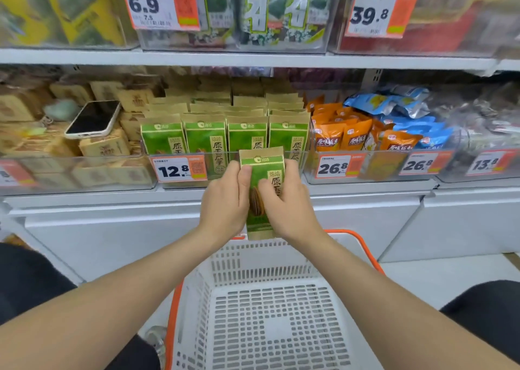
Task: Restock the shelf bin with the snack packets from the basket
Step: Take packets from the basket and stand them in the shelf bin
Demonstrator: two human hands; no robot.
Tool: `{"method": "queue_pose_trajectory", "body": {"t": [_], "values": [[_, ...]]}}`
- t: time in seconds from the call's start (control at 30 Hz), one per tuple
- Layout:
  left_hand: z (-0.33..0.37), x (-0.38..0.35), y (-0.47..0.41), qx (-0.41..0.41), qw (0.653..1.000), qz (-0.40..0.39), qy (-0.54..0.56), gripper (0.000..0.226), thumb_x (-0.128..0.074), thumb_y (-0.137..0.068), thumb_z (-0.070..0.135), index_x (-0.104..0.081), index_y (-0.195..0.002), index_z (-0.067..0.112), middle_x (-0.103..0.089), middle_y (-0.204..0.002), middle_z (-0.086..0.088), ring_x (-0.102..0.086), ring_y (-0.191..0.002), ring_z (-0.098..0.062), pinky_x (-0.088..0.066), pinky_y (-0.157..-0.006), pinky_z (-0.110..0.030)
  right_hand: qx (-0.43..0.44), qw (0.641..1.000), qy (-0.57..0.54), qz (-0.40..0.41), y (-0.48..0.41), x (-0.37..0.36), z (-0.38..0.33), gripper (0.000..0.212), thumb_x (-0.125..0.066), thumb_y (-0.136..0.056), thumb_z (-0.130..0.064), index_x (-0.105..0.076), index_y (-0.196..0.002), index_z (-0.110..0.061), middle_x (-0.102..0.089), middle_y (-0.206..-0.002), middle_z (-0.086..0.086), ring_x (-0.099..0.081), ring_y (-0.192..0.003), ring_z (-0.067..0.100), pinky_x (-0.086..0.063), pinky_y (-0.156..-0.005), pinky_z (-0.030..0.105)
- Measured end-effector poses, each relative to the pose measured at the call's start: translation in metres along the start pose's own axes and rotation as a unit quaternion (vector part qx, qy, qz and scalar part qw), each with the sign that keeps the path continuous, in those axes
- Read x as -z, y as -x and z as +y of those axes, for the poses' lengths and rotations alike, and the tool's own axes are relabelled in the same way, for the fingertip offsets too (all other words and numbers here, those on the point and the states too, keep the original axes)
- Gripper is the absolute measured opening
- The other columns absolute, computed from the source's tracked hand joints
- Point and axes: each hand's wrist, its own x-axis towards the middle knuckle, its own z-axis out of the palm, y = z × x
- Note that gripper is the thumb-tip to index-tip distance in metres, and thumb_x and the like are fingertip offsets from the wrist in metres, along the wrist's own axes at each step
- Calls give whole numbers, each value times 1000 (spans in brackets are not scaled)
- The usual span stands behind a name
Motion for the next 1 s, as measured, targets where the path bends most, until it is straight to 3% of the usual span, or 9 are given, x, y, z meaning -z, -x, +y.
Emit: {"method": "queue_pose_trajectory", "body": {"t": [0.13, 0.2, 0.23, 0.37, 0.43, 0.53, 0.63, 0.77, 1.0], "values": [[4, 27, -32, -92, 992, 15, -90, 38, -23, -112, 49, -38, -92, 21, -47, -58, 4, -55, -51, -39, -29, -48, -37, 71, 997, -23, 9, -13, 0, -27, 72, -66, -88, -9, -29, -145, -29, -55, -135, -16, -59, -118, 3, -47, -100, 28], [5, 38, -49, -142, 981, 25, -132, 43, -20, -112, 53, -39, -93, 20, -52, -56, -2, -54, -47, -38, -28, -46, -33, 112, 994, -9, 8, -20, 2, -40, 94, -69, -84, -7, -15, -158, -31, -36, -157, -12, -40, -142, 1, -33, -116, 22], [6, 44, -58, -165, 974, 28, -150, 41, -20, -112, 52, -39, -94, 20, -53, -55, -1, -53, -45, -36, -27, -44, -32, 131, 991, 8, 6, -25, 4, -45, 100, -70, -84, -7, -11, -160, -32, -29, -160, -13, -35, -143, -1, -29, -117, 20], [15, 70, -87, -206, 958, 15, -198, 34, -30, -113, 43, -48, -94, 20, -47, -63, 9, -55, -52, -30, -25, -47, -32, 131, 990, 42, -1, -45, 5, -58, 77, -74, -86, -12, -32, -145, -40, -52, -141, -6, -56, -124, 15, -48, -108, 43], [18, 81, -102, -184, 962, 15, -202, 32, -31, -111, 40, -50, -91, 23, -54, -71, 9, -55, -62, -26, -33, -52, -36, 123, 991, 36, 38, -49, 0, -64, 69, -75, -87, -8, -34, -136, -35, -51, -132, -4, -57, -120, 18, -50, -104, 45], [13, 95, -123, -134, 976, -27, -170, 12, -47, -95, 30, -58, -98, 25, -62, -89, 8, -57, -83, -20, -46, -72, -39, 128, 981, 29, 143, -50, -8, -74, 63, -73, -88, -3, -34, -130, -28, -48, -127, -1, -53, -116, 19, -48, -100, 42], [-6, 109, -132, -117, 945, -123, -281, 32, -62, -79, 43, -58, -108, 30, -50, -108, 7, -47, -102, -21, -36, -92, -42, 152, 969, -4, 194, -55, -11, -78, 61, -70, -85, -4, -31, -122, -31, -47, -126, 0, -55, -118, 27, -50, -98, 47], [-27, 119, -133, -79, 906, -236, -341, 57, -76, -82, 53, -49, -129, 34, -47, -115, 9, -49, -115, -21, -37, -102, -50, 157, 971, -15, 178, -63, -13, -80, 61, -66, -76, -4, -30, -118, -29, -50, -122, 8, -59, -112, 29, -53, -91, 46], [-24, 118, -141, -111, 895, -220, -372, 57, -87, -81, 47, -52, -123, 29, -67, -117, 6, -60, -110, -26, -46, -97, -48, 173, 977, -1, 121, -71, -24, -77, 62, -70, -76, -6, -30, -119, -26, -51, -120, 11, -60, -111, 27, -53, -90, 46]]}}
